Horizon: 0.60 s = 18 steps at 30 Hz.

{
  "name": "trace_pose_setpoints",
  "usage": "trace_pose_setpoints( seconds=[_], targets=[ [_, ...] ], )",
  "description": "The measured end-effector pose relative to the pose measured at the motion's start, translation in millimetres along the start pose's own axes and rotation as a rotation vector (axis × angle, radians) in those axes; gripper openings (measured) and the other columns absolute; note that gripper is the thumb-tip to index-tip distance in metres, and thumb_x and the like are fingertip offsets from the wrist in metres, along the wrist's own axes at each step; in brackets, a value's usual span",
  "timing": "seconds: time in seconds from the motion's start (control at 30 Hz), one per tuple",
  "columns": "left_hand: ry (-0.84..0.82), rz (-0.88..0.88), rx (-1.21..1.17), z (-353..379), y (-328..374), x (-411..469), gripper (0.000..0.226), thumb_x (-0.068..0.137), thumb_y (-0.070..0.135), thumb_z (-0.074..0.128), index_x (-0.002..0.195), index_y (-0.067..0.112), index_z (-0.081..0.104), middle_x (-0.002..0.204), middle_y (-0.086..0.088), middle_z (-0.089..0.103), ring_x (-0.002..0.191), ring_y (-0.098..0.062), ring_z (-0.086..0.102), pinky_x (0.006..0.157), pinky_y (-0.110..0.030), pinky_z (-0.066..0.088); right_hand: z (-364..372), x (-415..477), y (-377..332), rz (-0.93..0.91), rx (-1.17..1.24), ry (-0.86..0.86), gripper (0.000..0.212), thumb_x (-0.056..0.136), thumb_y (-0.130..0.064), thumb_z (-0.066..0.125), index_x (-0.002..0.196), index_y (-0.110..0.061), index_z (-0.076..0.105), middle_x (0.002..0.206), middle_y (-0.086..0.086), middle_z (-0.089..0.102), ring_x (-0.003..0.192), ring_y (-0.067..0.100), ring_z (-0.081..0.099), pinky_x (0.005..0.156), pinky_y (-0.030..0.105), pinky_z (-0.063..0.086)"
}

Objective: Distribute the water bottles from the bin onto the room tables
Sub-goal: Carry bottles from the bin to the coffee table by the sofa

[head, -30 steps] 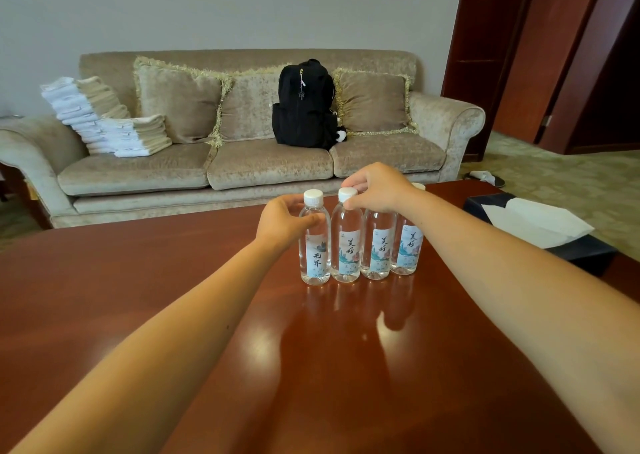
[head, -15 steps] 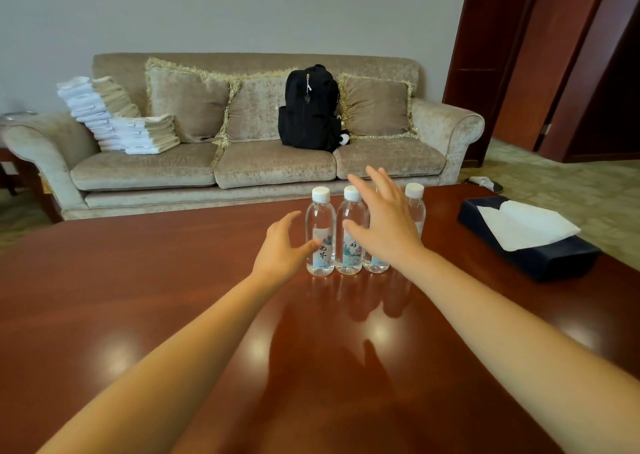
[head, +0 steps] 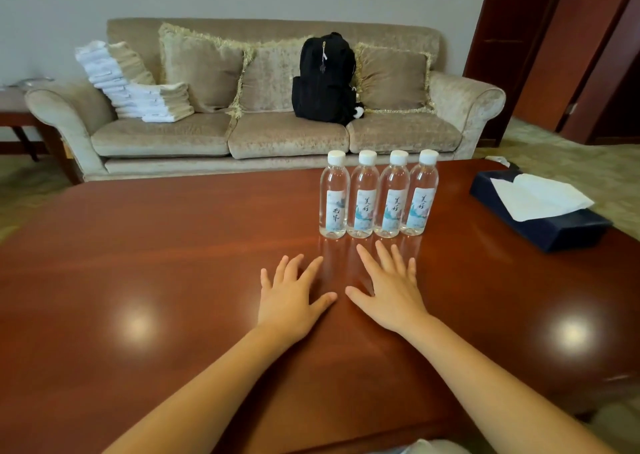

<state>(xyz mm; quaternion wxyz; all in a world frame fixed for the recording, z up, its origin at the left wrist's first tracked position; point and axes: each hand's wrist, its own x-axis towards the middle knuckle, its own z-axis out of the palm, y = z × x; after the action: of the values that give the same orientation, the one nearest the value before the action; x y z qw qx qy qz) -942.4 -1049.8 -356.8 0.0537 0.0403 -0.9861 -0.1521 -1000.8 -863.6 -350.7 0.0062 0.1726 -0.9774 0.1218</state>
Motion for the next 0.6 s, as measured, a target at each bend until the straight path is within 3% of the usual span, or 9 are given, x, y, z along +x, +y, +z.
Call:
trace_pose_setpoints(
  seconds=[0.2, 0.6],
  targets=[
    [0.021, -0.006, 0.054, 5.3, -1.3, -2.1, 0.066, 0.092, 0.071, 0.031, 0.150, 0.039, 0.030, 0.160, 0.003, 0.024, 0.152, -0.020, 0.007, 0.122, -0.051, 0.000, 4.5, -0.5, -0.4, 0.026, -0.060, -0.102, 0.071, 0.093, -0.072, 0.026, 0.156, -0.044, 0.011, 0.168, 0.000, 0.004, 0.154, 0.028, -0.007, 0.121, 0.053, -0.009],
    [0.055, -0.010, 0.030, 8.7, -5.0, 1.8, 0.069, 0.085, 0.075, 0.033, 0.144, 0.039, 0.041, 0.153, 0.004, 0.035, 0.149, -0.019, 0.019, 0.121, -0.052, 0.011, 7.4, 5.4, 0.6, 0.021, -0.066, -0.093, 0.074, 0.089, -0.075, 0.029, 0.155, -0.043, 0.018, 0.167, 0.002, 0.007, 0.154, 0.030, -0.002, 0.122, 0.056, -0.003]
  ],
)
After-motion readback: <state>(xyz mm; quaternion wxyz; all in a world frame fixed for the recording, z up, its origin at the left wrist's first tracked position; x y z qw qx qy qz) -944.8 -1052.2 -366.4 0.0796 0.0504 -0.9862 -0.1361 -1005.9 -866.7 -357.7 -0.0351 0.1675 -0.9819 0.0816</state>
